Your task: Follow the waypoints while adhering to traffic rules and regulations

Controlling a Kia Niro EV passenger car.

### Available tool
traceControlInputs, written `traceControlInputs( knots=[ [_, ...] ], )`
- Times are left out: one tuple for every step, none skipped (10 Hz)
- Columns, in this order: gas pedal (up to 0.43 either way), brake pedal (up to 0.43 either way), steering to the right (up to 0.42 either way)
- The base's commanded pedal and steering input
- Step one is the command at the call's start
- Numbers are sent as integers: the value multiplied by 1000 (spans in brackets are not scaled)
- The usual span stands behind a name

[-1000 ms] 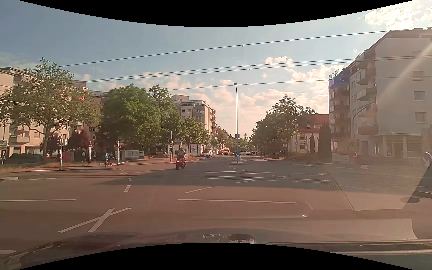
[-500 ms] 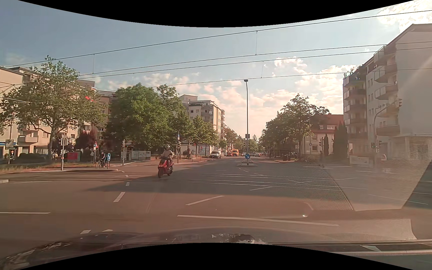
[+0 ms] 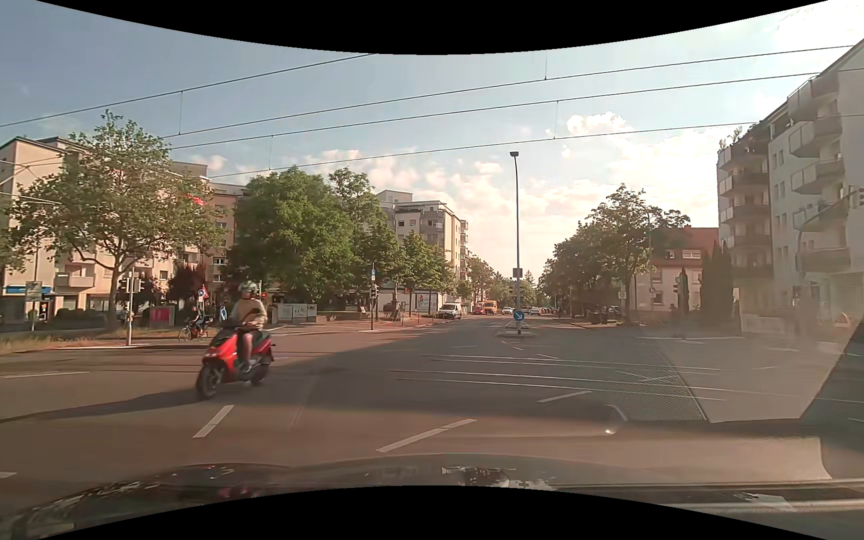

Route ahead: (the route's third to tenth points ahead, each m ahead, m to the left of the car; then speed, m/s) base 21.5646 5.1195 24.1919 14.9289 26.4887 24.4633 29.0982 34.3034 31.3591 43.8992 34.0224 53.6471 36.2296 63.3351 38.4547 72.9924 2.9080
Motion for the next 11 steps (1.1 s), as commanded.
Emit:
traceControlInputs(
  knots=[
    [398,0,-112],
    [398,0,-110],
    [398,0,-110],
    [390,0,-110],
    [390,0,-110],
    [390,0,-109],
    [390,0,-109],
    [390,0,-109],
    [390,0,-109],
    [390,0,-109],
    [378,0,-109]
  ],
)
